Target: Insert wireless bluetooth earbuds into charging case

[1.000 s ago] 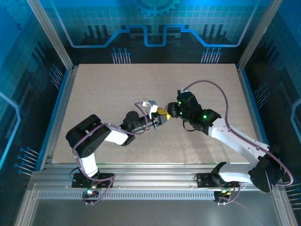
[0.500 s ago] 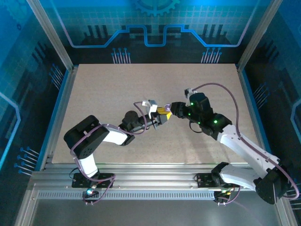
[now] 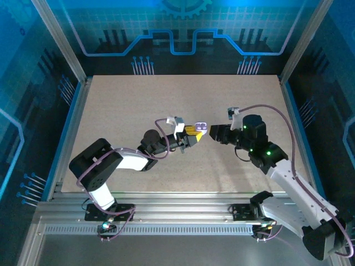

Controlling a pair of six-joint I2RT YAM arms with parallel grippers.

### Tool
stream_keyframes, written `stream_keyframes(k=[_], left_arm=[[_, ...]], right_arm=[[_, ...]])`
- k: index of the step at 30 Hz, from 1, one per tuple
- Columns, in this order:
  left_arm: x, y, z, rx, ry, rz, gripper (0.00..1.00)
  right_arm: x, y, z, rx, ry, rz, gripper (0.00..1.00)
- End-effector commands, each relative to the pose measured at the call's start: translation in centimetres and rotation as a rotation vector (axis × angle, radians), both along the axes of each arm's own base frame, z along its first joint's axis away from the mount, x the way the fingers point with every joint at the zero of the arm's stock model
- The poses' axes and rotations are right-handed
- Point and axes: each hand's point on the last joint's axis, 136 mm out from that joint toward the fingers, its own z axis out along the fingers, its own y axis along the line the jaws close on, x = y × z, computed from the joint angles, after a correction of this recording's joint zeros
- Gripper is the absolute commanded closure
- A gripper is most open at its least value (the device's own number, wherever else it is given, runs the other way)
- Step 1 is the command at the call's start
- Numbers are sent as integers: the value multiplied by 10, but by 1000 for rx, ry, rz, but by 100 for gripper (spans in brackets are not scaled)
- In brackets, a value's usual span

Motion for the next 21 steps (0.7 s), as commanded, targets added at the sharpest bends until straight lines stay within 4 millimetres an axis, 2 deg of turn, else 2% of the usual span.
stream_keyframes(k=[1, 6, 9, 15, 21], left_arm=[[-22, 2, 18, -10, -127, -68, 82], [-33, 3, 23, 1, -183, -96, 81], [-38, 4, 26, 0, -200, -110, 81], [-47, 7, 33, -3, -238, -133, 81], [-54, 10, 38, -8, -262, -143, 81]], right_arm=[[-12, 5, 19, 30, -105, 96, 61], [-20, 2, 31, 26, -153, 129, 60], [-28, 10, 39, 43, -182, 219, 59], [-48, 20, 49, 15, -313, 410, 49], [-59, 23, 46, -27, -393, 598, 39]])
